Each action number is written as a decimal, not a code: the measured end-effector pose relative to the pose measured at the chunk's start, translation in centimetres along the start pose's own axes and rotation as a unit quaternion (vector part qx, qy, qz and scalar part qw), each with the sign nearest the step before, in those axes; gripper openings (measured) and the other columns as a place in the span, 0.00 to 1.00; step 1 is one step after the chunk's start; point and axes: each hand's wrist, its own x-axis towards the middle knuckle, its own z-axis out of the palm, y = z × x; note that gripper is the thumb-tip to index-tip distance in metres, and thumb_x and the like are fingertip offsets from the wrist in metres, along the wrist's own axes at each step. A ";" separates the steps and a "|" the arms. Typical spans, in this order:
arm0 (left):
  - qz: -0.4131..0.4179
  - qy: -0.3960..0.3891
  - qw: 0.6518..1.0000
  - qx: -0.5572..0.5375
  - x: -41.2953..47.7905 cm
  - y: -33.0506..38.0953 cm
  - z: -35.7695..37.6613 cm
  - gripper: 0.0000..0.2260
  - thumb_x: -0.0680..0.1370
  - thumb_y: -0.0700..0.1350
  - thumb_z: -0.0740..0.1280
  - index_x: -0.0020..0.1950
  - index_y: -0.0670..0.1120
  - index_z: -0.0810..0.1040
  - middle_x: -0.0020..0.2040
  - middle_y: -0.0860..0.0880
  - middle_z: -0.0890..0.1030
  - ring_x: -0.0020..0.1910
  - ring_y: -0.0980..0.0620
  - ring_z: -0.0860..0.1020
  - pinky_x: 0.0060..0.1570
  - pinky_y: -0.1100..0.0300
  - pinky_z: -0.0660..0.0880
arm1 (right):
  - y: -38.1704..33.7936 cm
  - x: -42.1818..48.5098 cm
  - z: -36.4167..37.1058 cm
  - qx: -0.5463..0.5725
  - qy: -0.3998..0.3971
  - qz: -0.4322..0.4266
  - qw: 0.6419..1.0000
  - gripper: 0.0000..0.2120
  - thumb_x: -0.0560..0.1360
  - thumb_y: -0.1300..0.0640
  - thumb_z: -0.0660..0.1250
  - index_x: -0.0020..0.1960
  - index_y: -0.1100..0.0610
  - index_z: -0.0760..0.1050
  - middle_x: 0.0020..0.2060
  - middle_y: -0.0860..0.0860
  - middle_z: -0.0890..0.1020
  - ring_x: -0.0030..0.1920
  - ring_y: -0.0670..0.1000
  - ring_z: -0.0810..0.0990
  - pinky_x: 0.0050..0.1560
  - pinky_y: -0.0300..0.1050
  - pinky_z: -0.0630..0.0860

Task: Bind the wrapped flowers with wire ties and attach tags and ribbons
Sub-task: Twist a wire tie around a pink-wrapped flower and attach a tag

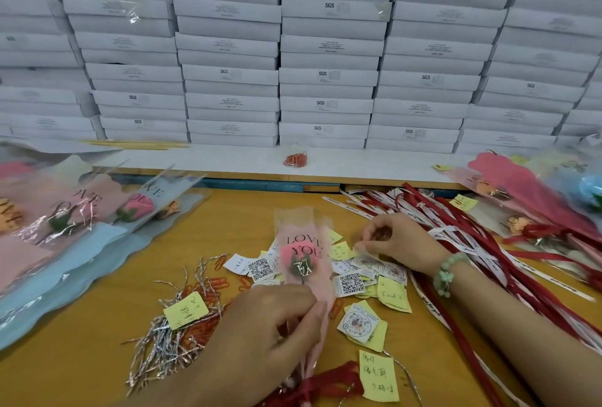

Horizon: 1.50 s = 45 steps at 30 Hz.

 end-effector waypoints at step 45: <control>0.017 0.017 1.000 0.002 0.2 -0.3 0.6 0.21 0.80 0.53 0.56 0.30 0.45 0.75 0.28 0.50 0.73 0.29 0.52 0.73 0.32 0.50 0.69 | 0.0 -0.6 -3.1 0.146 -0.083 0.012 0.986 0.14 0.79 0.51 0.62 0.46 0.60 0.81 0.28 0.49 0.74 0.29 0.46 0.68 0.30 0.34 0.66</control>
